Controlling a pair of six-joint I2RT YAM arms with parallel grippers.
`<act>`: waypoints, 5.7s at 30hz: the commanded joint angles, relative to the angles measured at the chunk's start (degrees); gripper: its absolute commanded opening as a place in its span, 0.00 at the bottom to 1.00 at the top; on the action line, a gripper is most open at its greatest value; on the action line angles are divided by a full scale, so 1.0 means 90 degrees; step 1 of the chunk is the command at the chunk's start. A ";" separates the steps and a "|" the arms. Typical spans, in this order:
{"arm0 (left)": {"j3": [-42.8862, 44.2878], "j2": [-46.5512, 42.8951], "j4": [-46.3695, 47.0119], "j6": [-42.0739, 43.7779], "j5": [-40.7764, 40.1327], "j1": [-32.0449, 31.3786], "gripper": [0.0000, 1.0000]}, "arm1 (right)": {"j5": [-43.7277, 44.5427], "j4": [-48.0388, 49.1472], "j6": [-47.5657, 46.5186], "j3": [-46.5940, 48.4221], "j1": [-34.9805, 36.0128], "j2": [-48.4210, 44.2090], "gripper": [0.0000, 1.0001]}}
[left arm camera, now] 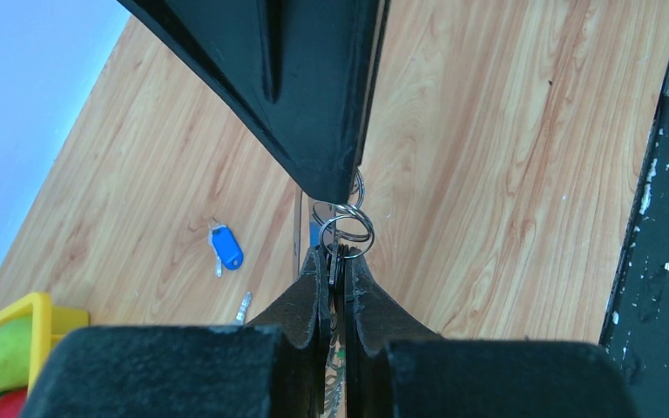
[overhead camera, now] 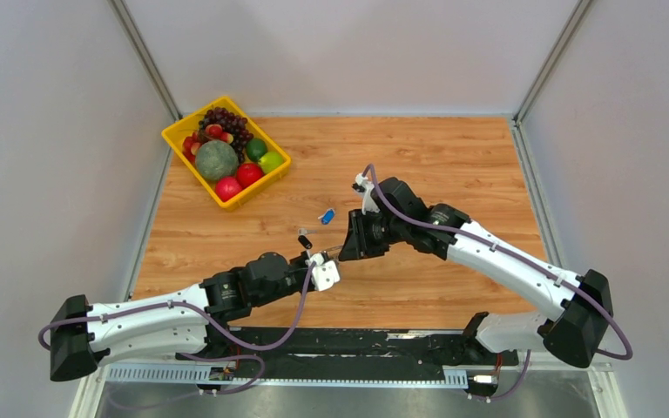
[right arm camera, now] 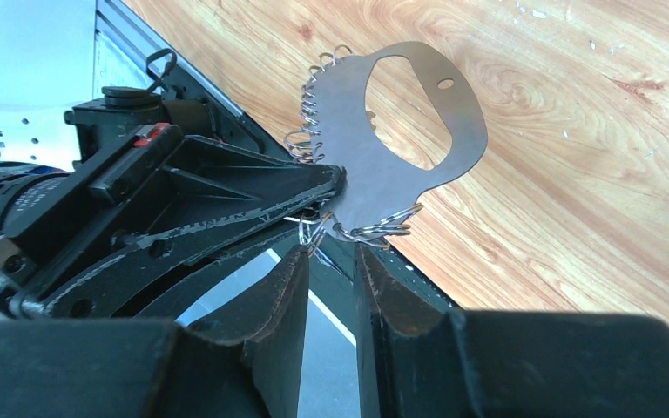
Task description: Remove the keys from the keyring
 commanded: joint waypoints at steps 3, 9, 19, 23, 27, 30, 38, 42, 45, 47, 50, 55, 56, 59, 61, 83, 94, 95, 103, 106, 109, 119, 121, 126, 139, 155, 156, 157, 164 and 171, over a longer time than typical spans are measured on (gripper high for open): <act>0.0291 -0.0012 0.0384 0.0117 -0.0085 -0.0073 0.00 | 0.0141 0.0337 0.0319 0.0120 -0.0034 -0.0270 0.28; 0.0306 -0.0008 0.0372 0.0145 -0.0128 -0.0109 0.00 | -0.0009 0.0460 0.0393 0.0049 -0.0033 -0.0212 0.27; 0.0362 0.0077 0.0372 0.0232 -0.0255 -0.0200 0.00 | -0.0193 0.0549 0.0428 -0.0012 -0.0033 0.0003 0.22; 0.0447 0.0198 0.0349 0.0312 -0.0357 -0.0260 0.00 | -0.0265 0.0558 0.0445 -0.0041 -0.0023 0.0083 0.22; 0.0481 0.0244 0.0337 0.0351 -0.0444 -0.0308 0.00 | -0.0257 0.0556 0.0442 -0.0129 -0.0021 0.0086 0.22; 0.0493 0.0246 0.0332 0.0371 -0.0482 -0.0319 0.00 | -0.0287 0.0559 0.0439 -0.0177 -0.0027 0.0105 0.21; 0.0478 0.0223 0.0351 0.0377 -0.0582 -0.0349 0.00 | -0.0208 0.0552 0.0425 -0.0187 -0.0030 0.0080 0.00; 0.0434 0.0160 0.0417 0.0319 -0.0606 -0.0358 0.00 | -0.0109 0.0560 0.0424 -0.0188 -0.0029 0.0031 0.00; 0.0370 0.0121 0.0514 0.0235 -0.0523 -0.0351 0.01 | -0.0073 0.0567 0.0442 -0.0148 -0.0033 0.0010 0.00; 0.0341 0.0115 0.0569 0.0117 -0.0493 -0.0358 0.03 | -0.0004 0.0598 0.0483 -0.0109 -0.0037 -0.0040 0.00; 0.0300 0.0167 0.0624 -0.0119 -0.0428 -0.0356 0.10 | -0.0003 0.0674 0.0561 -0.0067 -0.0089 -0.0138 0.00; 0.0201 0.0204 0.0808 -0.0547 -0.0447 -0.0359 0.27 | -0.0073 0.0717 0.0653 -0.0042 -0.0225 -0.0319 0.00; 0.0150 0.0184 0.0841 -0.0599 -0.0451 -0.0359 0.31 | -0.0078 0.0731 0.0665 -0.0049 -0.0245 -0.0344 0.00; 0.0018 0.0061 0.1092 -0.0894 -0.0369 -0.0359 0.41 | -0.0090 0.0743 0.0698 -0.0043 -0.0264 -0.0405 0.00; -0.0066 -0.0012 0.1214 -0.1031 -0.0316 -0.0354 0.42 | -0.0082 0.0753 0.0715 -0.0042 -0.0280 -0.0434 0.00; -0.0733 -0.0836 0.2050 -0.4112 -0.1160 0.0134 0.63 | 0.0798 0.1157 0.1310 -0.0021 -0.0367 -0.0910 0.00; -0.1724 -0.1321 0.3743 -0.4814 -0.1023 0.0351 0.62 | 0.1813 0.1605 0.2345 -0.0227 -0.0366 -0.1185 0.00; -0.1759 -0.1274 0.3923 -0.4966 -0.0946 0.0396 0.62 | 0.1777 0.1605 0.2471 -0.0232 -0.0369 -0.1140 0.00; -0.2326 -0.1056 0.4954 -0.6230 -0.0321 0.1226 0.61 | 0.1612 0.1422 0.3534 -0.0439 -0.0381 -0.0809 0.00; -0.2074 -0.0895 0.4752 -0.6016 0.0119 0.1397 0.63 | 0.1545 0.1377 0.3567 -0.0416 -0.0385 -0.0677 0.00; -0.1703 -0.0472 0.4497 -0.5459 0.0658 0.1405 0.64 | 0.1507 0.1377 0.3541 -0.0366 -0.0384 -0.0596 0.00; -0.0801 0.0738 0.4398 -0.5220 0.1400 0.1406 0.57 | 0.1497 0.1377 0.3462 -0.0201 -0.0391 -0.0455 0.00; -0.0723 0.0791 0.4227 -0.5192 0.1306 0.1406 0.55 | 0.1468 0.1373 0.3463 -0.0188 -0.0411 -0.0435 0.00; -0.0769 0.0567 0.3827 -0.5036 0.0736 0.1406 0.53 | 0.1398 0.1380 0.3438 -0.0151 -0.0430 -0.0372 0.00; -0.0857 0.0706 0.3669 -0.4750 0.0661 0.1409 0.52 | 0.1204 0.1377 0.3384 -0.0056 -0.0441 -0.0211 0.00; -0.1010 0.1011 0.3833 -0.4492 0.0328 0.1409 0.60 | 0.1030 0.1387 0.3314 -0.0042 -0.0464 -0.0207 0.00; -0.0993 0.1030 0.3833 -0.4476 0.0337 0.1409 0.58 | 0.1025 0.1396 0.3316 -0.0042 -0.0463 -0.0204 0.00; -0.0979 0.1071 0.3833 -0.4464 0.0341 0.1409 0.52 | 0.1014 0.1400 0.3316 -0.0047 -0.0458 -0.0207 0.00; -0.0762 0.1032 0.3339 -0.4448 0.0334 0.1406 0.08 | 0.1087 0.1393 0.3272 -0.0154 -0.0510 -0.0295 0.00; -0.0756 0.0446 0.2578 -0.4353 0.0485 0.1402 0.04 | 0.0886 0.1400 0.3034 -0.0466 -0.0683 -0.0462 0.00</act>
